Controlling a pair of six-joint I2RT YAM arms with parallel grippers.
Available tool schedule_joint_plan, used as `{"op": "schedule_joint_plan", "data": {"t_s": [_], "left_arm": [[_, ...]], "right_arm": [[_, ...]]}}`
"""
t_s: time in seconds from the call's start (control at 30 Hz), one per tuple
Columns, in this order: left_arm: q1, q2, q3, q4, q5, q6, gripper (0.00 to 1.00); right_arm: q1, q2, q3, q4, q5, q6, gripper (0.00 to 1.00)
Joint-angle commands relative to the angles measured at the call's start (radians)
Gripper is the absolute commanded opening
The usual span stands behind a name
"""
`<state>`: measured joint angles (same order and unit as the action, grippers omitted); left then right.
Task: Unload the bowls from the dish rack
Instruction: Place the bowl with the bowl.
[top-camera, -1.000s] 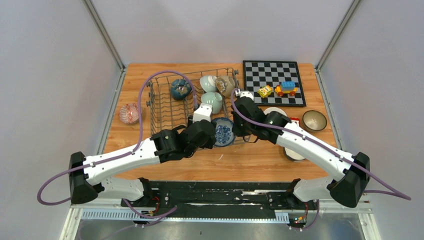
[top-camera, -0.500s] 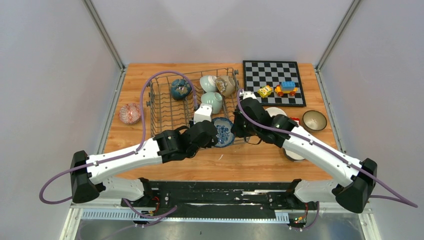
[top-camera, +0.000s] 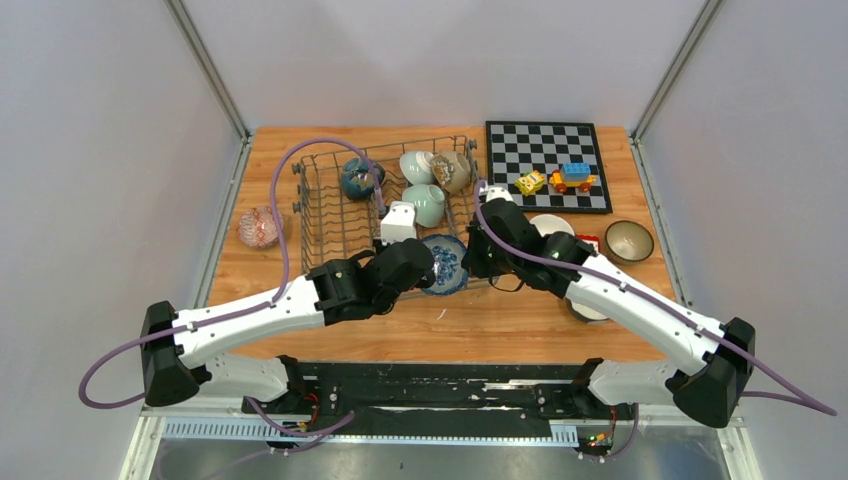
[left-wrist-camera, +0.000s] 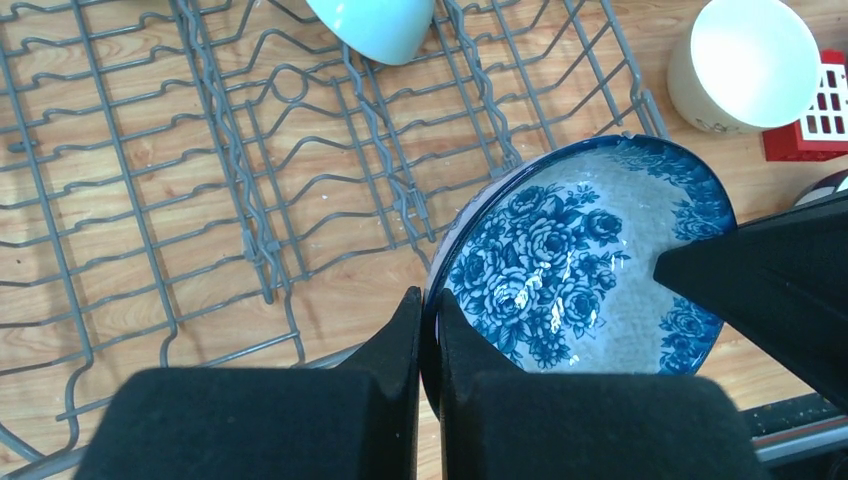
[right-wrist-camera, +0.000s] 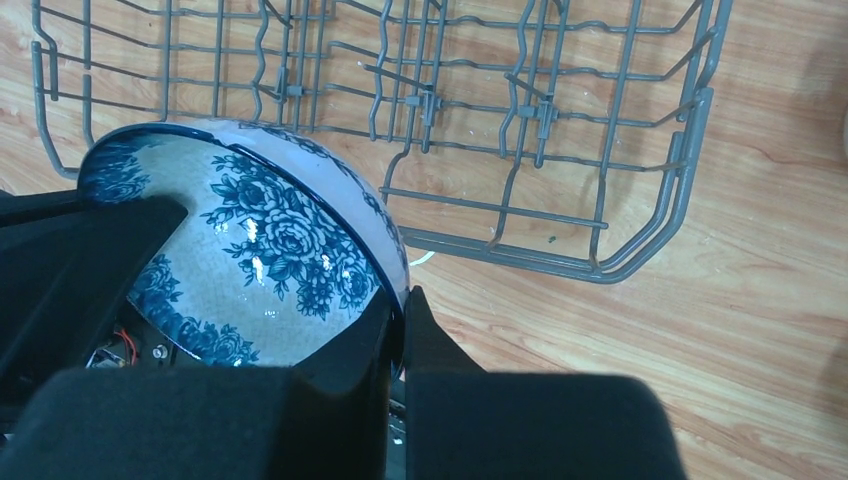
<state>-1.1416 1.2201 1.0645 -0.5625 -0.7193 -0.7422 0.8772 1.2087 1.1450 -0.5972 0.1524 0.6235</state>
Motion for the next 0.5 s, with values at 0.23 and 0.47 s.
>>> {"op": "schedule_joint_plan", "data": {"t_s": [0.23, 0.47], "left_arm": [[0.098, -0.104, -0.017, -0.042, 0.001, 0.027, 0.0], [0.464, -0.263, -0.015, -0.059, 0.105, 0.12, 0.0]], "right_arm": [[0.006, -0.091, 0.032, 0.046, -0.069, -0.139, 0.92], [0.006, -0.277, -0.038, 0.018, -0.061, -0.234, 0.97]]}}
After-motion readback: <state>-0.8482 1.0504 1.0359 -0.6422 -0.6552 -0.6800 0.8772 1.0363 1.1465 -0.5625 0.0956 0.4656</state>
